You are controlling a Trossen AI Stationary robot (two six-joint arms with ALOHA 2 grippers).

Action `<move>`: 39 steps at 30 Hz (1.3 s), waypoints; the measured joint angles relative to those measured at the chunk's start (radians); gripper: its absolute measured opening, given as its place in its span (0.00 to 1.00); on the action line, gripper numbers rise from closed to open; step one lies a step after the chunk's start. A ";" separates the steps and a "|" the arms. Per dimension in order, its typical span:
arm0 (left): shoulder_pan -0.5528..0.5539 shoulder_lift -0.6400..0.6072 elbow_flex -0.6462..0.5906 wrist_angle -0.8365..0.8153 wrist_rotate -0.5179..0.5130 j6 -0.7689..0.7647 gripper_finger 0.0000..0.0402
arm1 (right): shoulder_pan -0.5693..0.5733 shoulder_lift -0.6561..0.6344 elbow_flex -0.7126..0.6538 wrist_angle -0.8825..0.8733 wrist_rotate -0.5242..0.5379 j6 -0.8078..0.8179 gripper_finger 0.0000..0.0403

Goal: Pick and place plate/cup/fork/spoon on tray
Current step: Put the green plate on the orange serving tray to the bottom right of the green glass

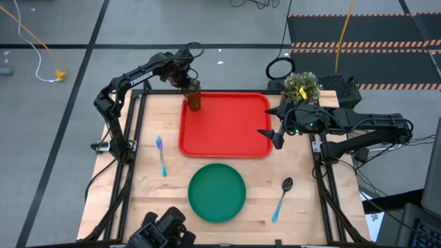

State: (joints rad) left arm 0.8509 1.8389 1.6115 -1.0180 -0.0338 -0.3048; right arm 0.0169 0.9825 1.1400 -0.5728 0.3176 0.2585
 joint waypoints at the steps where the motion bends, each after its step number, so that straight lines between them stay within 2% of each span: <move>1: 0.000 0.000 0.000 0.001 -0.004 -0.006 0.20 | -0.004 0.000 0.000 0.000 -0.001 -0.005 0.98; 11: 0.000 -0.001 0.000 0.001 -0.013 -0.040 0.41 | -0.044 0.000 0.000 0.004 -0.003 -0.012 0.98; 18: 0.002 -0.048 0.000 -0.001 -0.013 -0.047 0.51 | -0.064 0.000 0.000 0.025 -0.004 -0.018 0.98; 27: 0.007 -0.157 0.000 -0.009 -0.012 -0.045 0.52 | -0.083 0.000 0.000 0.022 -0.005 -0.018 0.98; 39: -0.012 -0.334 0.001 -0.113 -0.010 -0.068 0.52 | -0.084 0.000 0.000 0.014 -0.005 -0.013 0.98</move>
State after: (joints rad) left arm 0.8393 1.5049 1.6123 -1.1313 -0.0441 -0.3728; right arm -0.0669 0.9829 1.1400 -0.5592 0.3130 0.2451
